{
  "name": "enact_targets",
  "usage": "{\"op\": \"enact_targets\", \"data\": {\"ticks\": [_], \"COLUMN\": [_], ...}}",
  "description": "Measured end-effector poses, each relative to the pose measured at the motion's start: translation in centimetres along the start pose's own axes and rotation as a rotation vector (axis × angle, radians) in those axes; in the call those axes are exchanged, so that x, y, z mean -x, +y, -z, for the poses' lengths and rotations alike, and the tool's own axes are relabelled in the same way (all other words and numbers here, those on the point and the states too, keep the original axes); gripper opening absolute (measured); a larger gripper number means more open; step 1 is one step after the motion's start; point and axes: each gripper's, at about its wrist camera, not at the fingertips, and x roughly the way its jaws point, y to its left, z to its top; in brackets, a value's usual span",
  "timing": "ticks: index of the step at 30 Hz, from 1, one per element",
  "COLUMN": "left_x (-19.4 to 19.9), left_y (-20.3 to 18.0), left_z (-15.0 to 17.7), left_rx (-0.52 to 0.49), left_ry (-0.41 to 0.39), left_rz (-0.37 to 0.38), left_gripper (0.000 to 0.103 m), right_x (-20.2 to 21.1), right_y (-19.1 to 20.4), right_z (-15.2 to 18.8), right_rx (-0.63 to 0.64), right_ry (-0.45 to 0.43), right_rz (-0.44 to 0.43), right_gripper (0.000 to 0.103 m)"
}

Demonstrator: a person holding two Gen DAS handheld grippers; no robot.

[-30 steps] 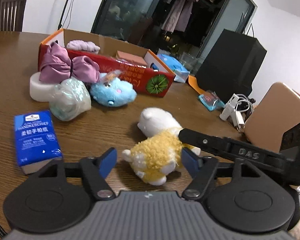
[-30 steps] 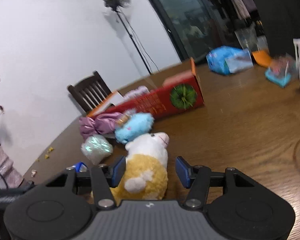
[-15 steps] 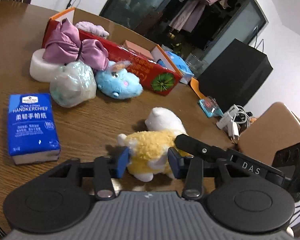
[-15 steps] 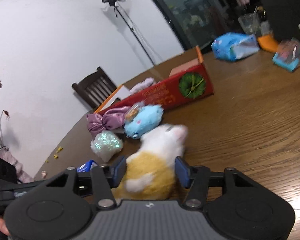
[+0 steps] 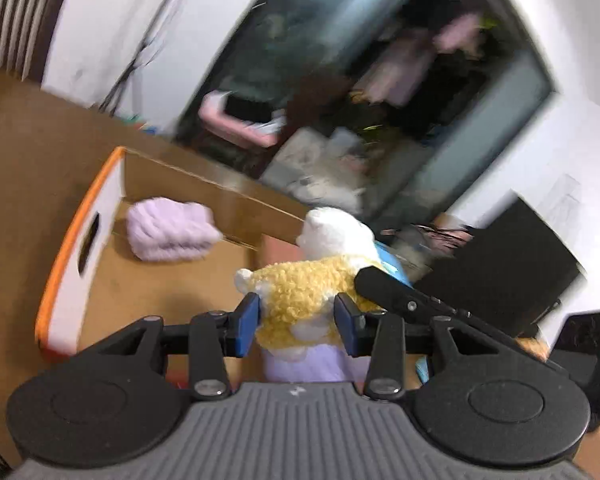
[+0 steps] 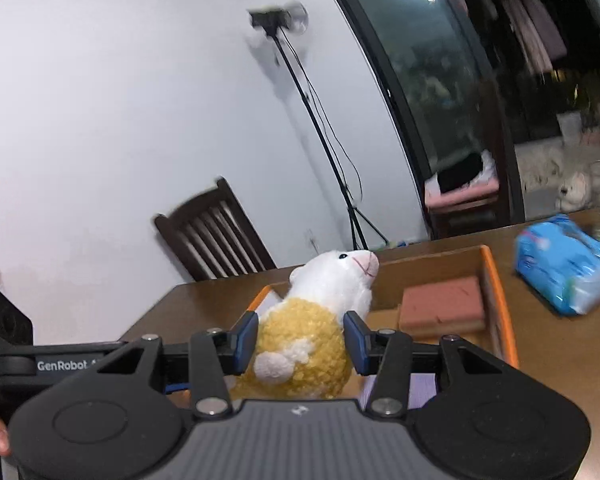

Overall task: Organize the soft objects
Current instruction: 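Grasp the plush sheep with the right gripper and carry it to the box, then release the sheep into the box and withdraw the right gripper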

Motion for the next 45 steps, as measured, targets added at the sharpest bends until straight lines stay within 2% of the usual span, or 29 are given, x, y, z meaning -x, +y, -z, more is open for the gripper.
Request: {"op": "enact_targets", "data": {"ticks": [3,6,9,14,17,19,25,28,29,32,36,39,41,45], "left_x": [-4.9,-8.8,-10.0,-8.6,-6.4,-3.8,5.3,9.2,10.4,12.8,15.7,17.7,19.2,21.2], "left_y": [2.2,4.5,5.3,4.0,2.9,1.8,-1.0,-1.9,-2.2,-3.9,-6.0,-6.0,-5.2,-3.2], "left_z": [-2.6,-3.1,-3.0,-3.7,-4.4,-4.7,-4.4,-3.0,-2.5,-1.0,1.9,6.2,10.3,19.0], "left_rx": [0.025,0.055,0.041,-0.015,-0.056,-0.082,-0.219,-0.268,-0.278,-0.317,-0.366,-0.411,-0.44,-0.44], "left_ry": [0.069,0.137,0.141,0.104,0.071,0.04,-0.041,-0.055,-0.06,-0.084,-0.158,-0.228,-0.272,-0.318], "left_rz": [-0.065,-0.094,-0.11,-0.111,-0.113,-0.114,-0.162,-0.205,-0.218,-0.246,-0.255,-0.257,-0.252,-0.259], "left_gripper": [0.039,0.037,0.035,0.039,0.039,0.041,0.052,0.059,0.064,0.066,0.073,0.082,0.084,0.087], "right_x": [-7.0,-12.1,-15.8,-16.6,-15.9,-14.0,-5.2,-0.4,1.2,4.9,8.8,12.1,14.3,18.4], "right_y": [-1.3,-2.8,-4.3,-4.0,-3.3,-2.5,1.0,1.9,2.1,2.4,3.8,4.8,5.3,5.7], "right_z": [-2.2,-2.6,-2.0,-1.5,-2.1,-3.0,-6.8,-7.9,-8.1,-8.2,-7.5,-4.8,-2.0,6.2], "right_rx": [0.012,-0.021,-0.06,-0.022,0.003,0.017,0.146,0.204,0.213,0.221,0.223,0.239,0.27,0.269], "right_ry": [0.085,0.163,0.27,0.29,0.297,0.276,0.172,0.143,0.134,0.112,0.065,-0.001,-0.04,-0.084], "right_rz": [0.054,0.117,0.145,0.143,0.148,0.11,0.138,0.176,0.188,0.218,0.207,0.174,0.148,0.097], "right_gripper": [0.045,0.045,0.045,0.049,0.052,0.051,0.051,0.053,0.054,0.055,0.057,0.065,0.066,0.069]}}
